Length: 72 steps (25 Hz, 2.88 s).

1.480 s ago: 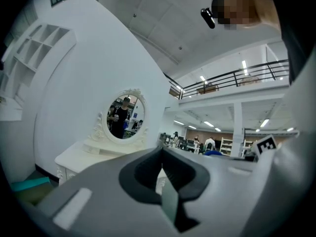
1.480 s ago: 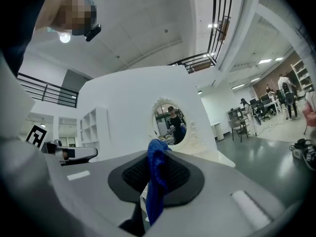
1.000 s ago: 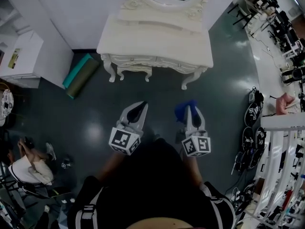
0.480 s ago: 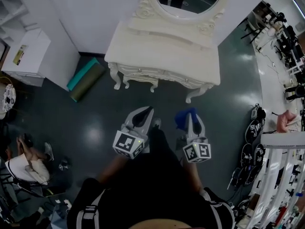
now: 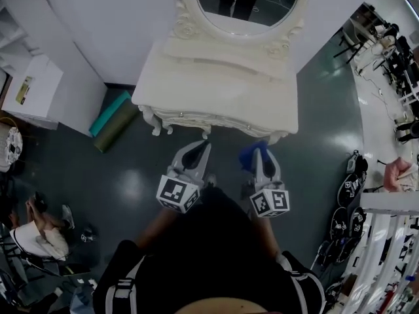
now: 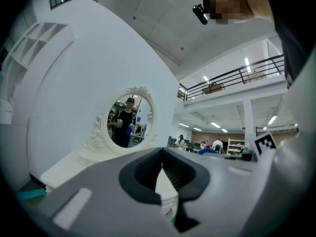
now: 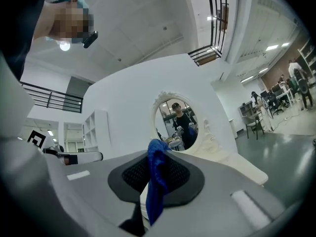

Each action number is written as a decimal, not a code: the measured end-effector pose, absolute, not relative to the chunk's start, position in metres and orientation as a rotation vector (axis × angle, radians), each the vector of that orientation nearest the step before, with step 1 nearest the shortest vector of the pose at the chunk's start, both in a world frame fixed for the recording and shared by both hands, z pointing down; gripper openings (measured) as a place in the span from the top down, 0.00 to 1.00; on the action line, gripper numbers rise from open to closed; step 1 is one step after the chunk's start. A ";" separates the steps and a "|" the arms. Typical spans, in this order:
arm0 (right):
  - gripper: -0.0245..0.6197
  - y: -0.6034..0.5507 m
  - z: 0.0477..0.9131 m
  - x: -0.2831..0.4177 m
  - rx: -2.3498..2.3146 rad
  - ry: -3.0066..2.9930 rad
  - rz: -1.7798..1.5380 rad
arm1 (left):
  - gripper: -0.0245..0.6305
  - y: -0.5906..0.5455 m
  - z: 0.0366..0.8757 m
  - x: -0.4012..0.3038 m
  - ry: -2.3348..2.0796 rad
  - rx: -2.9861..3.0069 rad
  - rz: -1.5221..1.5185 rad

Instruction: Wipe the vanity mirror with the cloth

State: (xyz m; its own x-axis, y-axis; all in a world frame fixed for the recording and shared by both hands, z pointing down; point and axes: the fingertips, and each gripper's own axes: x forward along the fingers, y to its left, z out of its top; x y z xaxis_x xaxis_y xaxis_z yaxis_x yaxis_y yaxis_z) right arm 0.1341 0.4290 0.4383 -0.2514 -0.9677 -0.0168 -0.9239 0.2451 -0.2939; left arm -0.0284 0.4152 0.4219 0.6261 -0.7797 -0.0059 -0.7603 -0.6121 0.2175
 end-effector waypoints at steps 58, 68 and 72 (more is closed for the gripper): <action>0.90 0.033 0.439 0.178 -1.989 2.144 -0.335 | 0.95 -0.002 0.407 0.002 -1.079 2.664 -0.170; 0.90 -0.018 0.425 0.217 -1.961 2.151 -0.297 | 0.95 -0.041 0.401 0.037 -1.104 2.672 -0.188; 0.90 -0.042 0.419 0.246 -1.948 2.150 -0.252 | 0.95 -0.059 0.398 0.064 -1.104 2.672 -0.193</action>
State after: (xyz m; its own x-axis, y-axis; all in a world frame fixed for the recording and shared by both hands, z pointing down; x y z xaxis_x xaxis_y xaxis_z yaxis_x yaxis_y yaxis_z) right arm 0.2464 -0.0423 0.4188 -0.0902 -0.9945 -0.0533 -0.9551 0.1016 -0.2784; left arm 0.0641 -0.0590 0.3979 0.7051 -0.7085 -0.0293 -0.6762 -0.6843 0.2729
